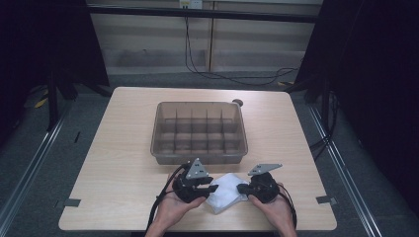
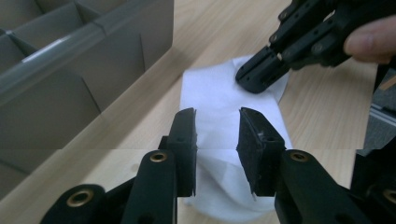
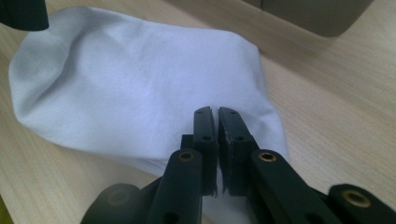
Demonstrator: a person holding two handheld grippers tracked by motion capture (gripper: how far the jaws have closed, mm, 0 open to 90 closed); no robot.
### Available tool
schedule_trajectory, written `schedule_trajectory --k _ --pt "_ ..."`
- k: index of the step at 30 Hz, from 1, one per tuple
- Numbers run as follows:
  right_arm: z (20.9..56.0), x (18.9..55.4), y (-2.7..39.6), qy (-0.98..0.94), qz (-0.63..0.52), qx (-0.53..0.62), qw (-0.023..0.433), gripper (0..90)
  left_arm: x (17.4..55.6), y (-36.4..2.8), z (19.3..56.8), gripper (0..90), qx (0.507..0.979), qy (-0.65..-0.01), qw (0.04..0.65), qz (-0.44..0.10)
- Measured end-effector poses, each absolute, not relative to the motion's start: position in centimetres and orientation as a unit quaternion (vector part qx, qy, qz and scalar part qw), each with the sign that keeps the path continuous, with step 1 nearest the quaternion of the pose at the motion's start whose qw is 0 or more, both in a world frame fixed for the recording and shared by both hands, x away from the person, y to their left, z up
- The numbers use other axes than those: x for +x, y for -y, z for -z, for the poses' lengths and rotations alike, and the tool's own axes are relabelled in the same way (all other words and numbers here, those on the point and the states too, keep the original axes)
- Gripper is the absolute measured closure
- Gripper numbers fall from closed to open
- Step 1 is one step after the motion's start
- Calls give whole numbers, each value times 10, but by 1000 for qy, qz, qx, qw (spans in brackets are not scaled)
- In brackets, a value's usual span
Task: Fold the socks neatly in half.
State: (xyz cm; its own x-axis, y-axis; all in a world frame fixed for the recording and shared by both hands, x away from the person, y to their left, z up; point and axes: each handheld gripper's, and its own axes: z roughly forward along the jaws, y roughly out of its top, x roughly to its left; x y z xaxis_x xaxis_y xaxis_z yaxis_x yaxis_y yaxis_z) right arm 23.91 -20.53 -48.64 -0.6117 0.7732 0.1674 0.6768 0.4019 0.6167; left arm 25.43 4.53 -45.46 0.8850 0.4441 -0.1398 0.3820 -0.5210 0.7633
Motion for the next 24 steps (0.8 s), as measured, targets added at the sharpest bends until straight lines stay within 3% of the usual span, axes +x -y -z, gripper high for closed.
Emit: schedule_trajectory --k 13,24 --pt "465 242 217 -818 -368 436 75 813 253 -26 482 680 906 -206 369 -22" --pt "479 261 222 -815 -342 464 57 614 254 -23 486 688 905 -212 367 -24"
